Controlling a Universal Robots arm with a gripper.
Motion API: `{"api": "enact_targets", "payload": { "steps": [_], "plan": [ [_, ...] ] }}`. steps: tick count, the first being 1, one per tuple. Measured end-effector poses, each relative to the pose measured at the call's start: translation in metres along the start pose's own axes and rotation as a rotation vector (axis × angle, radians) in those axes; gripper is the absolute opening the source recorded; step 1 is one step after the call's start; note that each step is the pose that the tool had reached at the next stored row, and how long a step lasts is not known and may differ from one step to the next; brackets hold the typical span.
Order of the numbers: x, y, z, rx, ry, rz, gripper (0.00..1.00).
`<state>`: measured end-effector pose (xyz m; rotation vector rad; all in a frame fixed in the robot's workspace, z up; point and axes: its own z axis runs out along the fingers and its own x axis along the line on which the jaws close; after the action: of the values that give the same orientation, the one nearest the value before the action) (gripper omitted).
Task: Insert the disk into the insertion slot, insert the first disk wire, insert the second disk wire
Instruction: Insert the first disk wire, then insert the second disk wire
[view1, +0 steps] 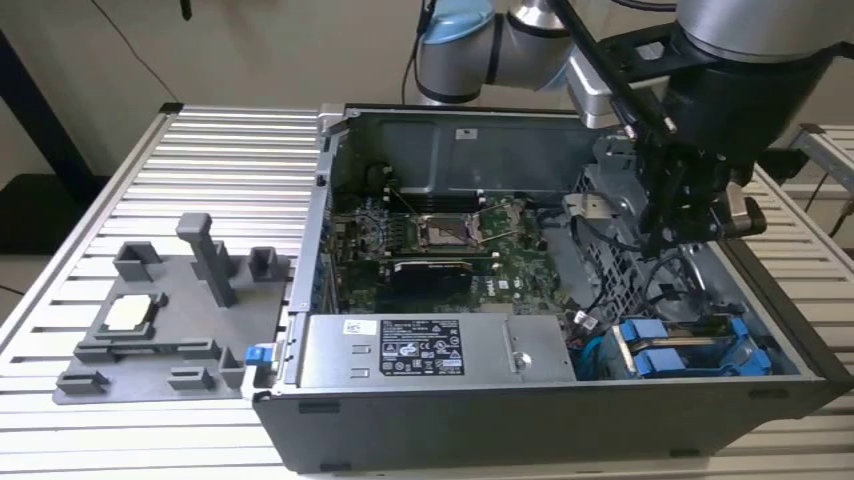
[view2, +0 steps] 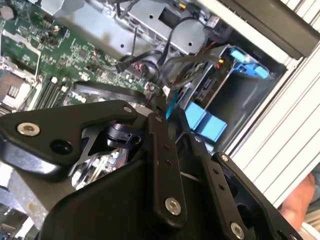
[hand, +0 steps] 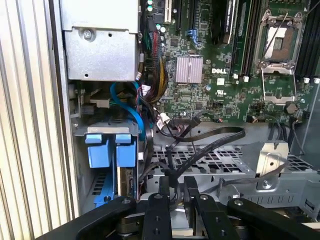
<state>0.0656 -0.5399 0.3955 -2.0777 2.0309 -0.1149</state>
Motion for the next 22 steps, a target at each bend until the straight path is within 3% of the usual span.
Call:
{"api": "enact_targets", "payload": {
  "steps": [3,6,7,12,13,16,17,21,22],
  "plan": [
    [-0.0089,0.0046,0.0025,0.0018,0.0154,-0.004,0.26],
    [-0.0167,0.0066,0.0051,0.0024,0.0355,-0.011,0.26],
    [-0.0188,0.0068,0.0056,0.0019,0.0486,-0.015,0.26],
    [-0.0229,0.0069,0.0064,-0.0019,0.1340,-0.040,0.26],
    [-0.0255,0.0069,0.0072,-0.0020,0.1461,-0.043,0.26],
    [-0.0320,0.0076,0.0109,-0.0017,0.1621,-0.047,0.26],
    [-0.0333,0.0077,0.0116,-0.0021,0.1719,-0.049,0.26],
    [-0.0357,0.0079,0.0130,-0.0044,0.2298,-0.063,0.26],
    [-0.0361,0.0079,0.0135,-0.0049,0.2412,-0.066,0.26]
  ]
}}
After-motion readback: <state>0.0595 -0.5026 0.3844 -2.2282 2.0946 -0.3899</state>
